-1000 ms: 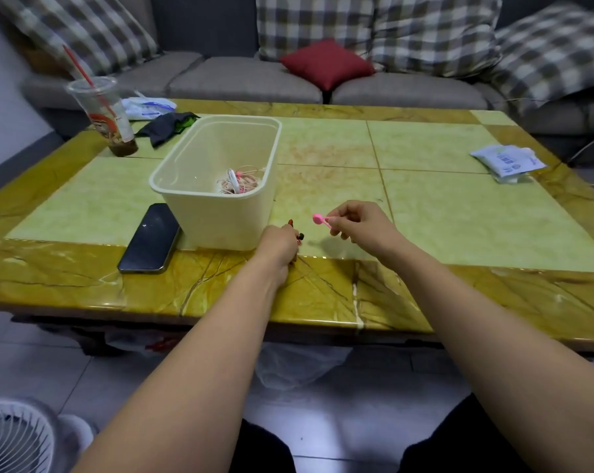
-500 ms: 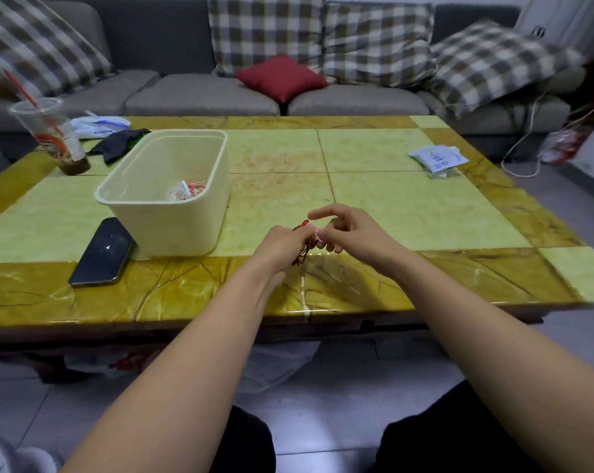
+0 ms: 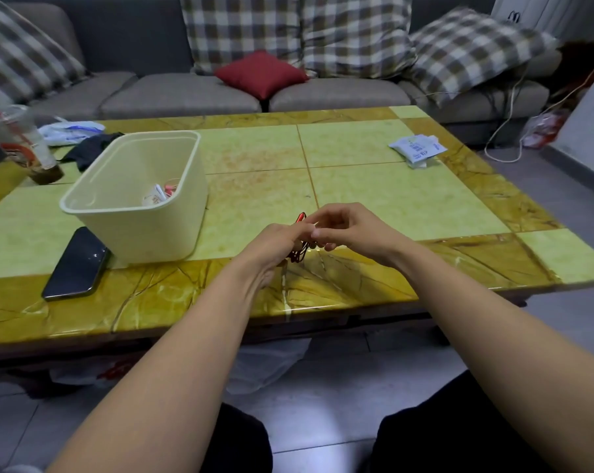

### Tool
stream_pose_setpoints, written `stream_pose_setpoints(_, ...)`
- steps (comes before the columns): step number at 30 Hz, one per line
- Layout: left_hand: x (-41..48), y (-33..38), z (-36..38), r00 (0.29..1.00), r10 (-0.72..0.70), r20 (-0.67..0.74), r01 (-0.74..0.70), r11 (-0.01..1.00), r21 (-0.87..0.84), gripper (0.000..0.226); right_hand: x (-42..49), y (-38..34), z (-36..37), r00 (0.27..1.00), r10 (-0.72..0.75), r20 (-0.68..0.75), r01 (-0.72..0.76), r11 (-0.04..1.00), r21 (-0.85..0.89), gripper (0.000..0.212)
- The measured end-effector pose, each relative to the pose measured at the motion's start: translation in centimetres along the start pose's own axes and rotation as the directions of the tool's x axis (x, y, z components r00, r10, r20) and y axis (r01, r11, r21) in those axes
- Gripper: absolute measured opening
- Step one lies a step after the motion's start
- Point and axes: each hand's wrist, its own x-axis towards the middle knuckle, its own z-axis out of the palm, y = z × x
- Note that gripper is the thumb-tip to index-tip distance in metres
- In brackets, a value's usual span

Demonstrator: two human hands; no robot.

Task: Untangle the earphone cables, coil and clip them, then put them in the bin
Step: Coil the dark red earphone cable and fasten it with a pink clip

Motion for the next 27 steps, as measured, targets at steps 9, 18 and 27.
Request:
stream_pose_setpoints(9,-0.3,-0.2,-0.8,1.0,-0.028,0.008,0.029,0.992,-0.12,0.021,0.4,-0.4,0.5,1.0,-0.006,-0.011,0.008,0.988,0.154,0.02)
stream_pose_setpoints(18,-0.4,-0.2,-0.5,0.996,0.04,-0.082,-0.042,0.999,-0.033,0.029,0.4,-0.7,1.1,0.988,0.116,-0.1,-0.096,0.978,0.188,0.018)
stream_pose_setpoints(27,-0.4,-0.2,-0.6,0.99,0.133,-0.055,-0.132,0.991,0.023,0.018,0.2,-0.7,1.3,0.977,0.212,0.039,-0.212,0.977,-0.011,0.025)
